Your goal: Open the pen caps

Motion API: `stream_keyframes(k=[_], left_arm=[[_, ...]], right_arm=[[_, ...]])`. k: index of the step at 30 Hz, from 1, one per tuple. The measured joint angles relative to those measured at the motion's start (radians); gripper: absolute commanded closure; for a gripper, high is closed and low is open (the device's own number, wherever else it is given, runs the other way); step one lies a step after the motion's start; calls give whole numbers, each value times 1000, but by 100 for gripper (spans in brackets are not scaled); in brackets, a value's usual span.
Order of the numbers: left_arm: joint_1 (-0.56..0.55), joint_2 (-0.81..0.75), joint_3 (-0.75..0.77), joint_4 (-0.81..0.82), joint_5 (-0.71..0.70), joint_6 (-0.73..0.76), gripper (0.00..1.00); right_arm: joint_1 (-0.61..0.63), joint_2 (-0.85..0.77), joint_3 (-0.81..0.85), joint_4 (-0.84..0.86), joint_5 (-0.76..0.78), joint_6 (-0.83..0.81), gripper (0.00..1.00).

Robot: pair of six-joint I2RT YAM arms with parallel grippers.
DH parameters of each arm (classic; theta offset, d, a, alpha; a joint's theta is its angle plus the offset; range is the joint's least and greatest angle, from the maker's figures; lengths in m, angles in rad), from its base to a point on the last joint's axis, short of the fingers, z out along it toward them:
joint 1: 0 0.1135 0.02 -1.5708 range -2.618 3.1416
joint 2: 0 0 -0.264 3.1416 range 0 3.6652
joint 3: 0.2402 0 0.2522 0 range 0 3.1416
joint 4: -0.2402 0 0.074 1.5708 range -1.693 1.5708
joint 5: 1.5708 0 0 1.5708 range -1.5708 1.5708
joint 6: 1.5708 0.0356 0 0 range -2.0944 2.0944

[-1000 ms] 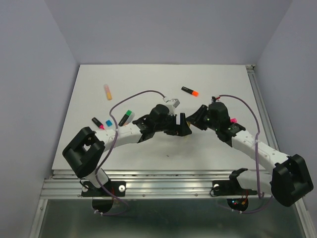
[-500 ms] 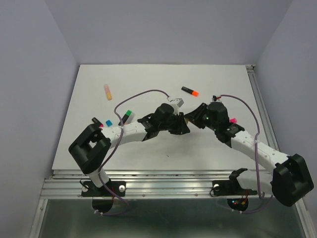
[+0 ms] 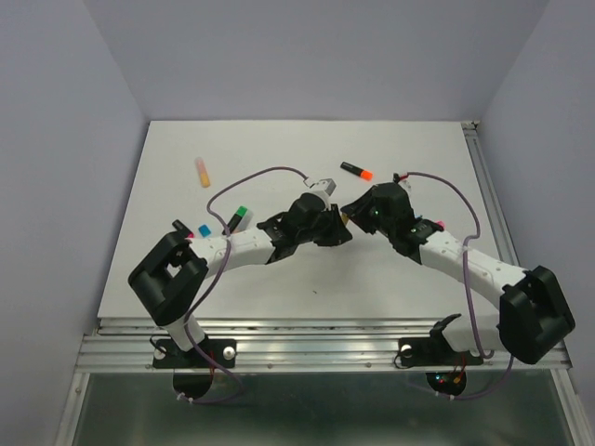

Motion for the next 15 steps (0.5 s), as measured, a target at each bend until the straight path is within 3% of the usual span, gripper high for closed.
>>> stream_keyframes(k=[7,10,15], left_arm=[[-150,-187,-172,-46,-42,-71,100],[-195,-253,-212,-37,-47,-92,100],[-179,-266,-203,-93,-129,-102,100]], right_arm=[[-114,188,195,-19,279,-39,99],[-125,188,208,-21,328,-71,99],[-158,203,262,-54,316,-151,99]])
